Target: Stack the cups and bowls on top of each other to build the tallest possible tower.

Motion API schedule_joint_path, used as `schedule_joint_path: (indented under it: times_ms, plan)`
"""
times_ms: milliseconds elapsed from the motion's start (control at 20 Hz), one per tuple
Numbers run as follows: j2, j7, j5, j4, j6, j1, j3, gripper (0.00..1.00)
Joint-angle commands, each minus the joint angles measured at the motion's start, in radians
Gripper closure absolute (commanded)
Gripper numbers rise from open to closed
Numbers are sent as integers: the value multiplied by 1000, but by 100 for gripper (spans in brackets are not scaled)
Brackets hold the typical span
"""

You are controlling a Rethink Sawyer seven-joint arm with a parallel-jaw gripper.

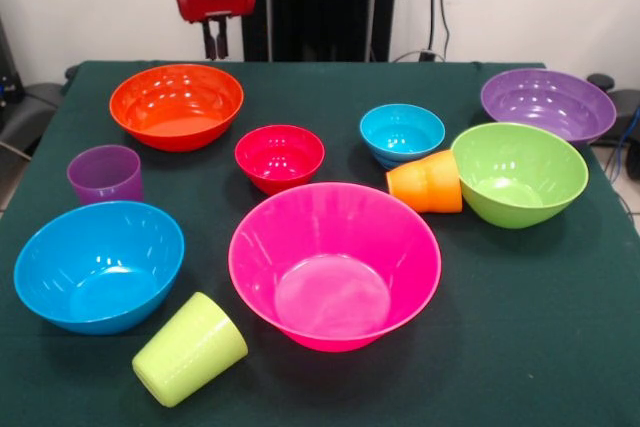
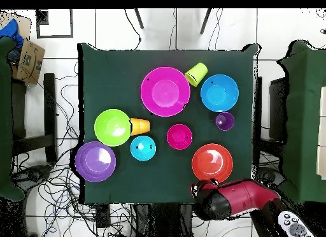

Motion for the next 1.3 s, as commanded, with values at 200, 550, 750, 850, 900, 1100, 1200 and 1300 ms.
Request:
schedule_joint_path:
  times_ms: [200,550,750,850,900,1100,1200,1300]
  plan:
    - [-45,-41,55,48,136,57,2,100]
    - [-61,-30,68,55,130,71,11,100]
    - [-60,-36,41,57,98,74,22,100]
    - [-64,-40,37,66,91,70,25,100]
    - [-63,-41,31,65,86,72,25,100]
    - [-38,-61,34,62,62,37,48,100]
    - [-40,-78,33,58,68,35,58,100]
    - [-43,-81,39,63,74,43,65,100]
